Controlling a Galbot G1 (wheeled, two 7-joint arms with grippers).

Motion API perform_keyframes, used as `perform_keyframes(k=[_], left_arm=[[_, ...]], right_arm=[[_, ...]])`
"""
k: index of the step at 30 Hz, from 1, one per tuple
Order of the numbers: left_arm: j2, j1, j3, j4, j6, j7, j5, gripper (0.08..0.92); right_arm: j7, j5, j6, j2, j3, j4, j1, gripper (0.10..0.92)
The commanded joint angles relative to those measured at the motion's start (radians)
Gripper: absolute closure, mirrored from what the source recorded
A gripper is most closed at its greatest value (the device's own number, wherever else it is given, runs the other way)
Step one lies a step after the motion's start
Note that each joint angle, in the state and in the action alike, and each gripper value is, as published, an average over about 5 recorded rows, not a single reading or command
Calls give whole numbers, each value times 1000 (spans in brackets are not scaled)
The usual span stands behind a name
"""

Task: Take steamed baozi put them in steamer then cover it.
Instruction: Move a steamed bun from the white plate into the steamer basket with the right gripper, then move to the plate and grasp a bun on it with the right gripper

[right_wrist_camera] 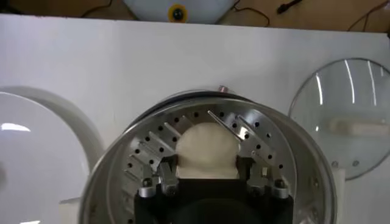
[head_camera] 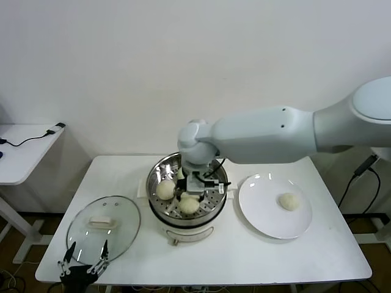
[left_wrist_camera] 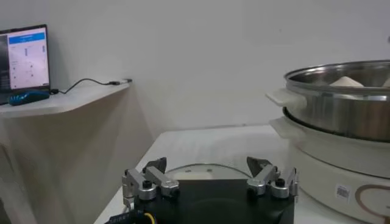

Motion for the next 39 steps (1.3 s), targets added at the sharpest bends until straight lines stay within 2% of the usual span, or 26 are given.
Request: perform_keyframes(k=[1, 7, 14, 19, 22, 25, 32, 39], left_arm=[[0, 0, 0, -1, -1, -1, -1, 177], [-3, -1, 3, 1, -3, -1, -1, 177], [-1, 2, 1, -3, -4, -1, -2, 177], [-1, 3, 2, -13, -3, 0, -2, 177], [-1, 2, 3, -18, -1, 1, -2, 177], [1, 0, 4, -17, -1, 2, -2, 177], [7, -12, 2, -11, 2, 4, -7, 177], [1, -13, 1, -8, 5, 7, -7, 177]], right_arm=[[44, -125, 32, 73, 7, -61, -106, 380], [55, -102, 23, 70, -3, -63, -104, 367], [-45, 27, 54, -7, 0, -39, 25, 224], [-134, 258, 23, -158, -70, -95, 184, 203], [-184, 432, -86, -282, -167, -151, 264, 203], [-217, 528, -200, -400, -243, -208, 291, 203], [-195, 478, -358, -609, -278, -317, 137, 203], [-144, 370, -432, -692, -128, -363, -129, 203]])
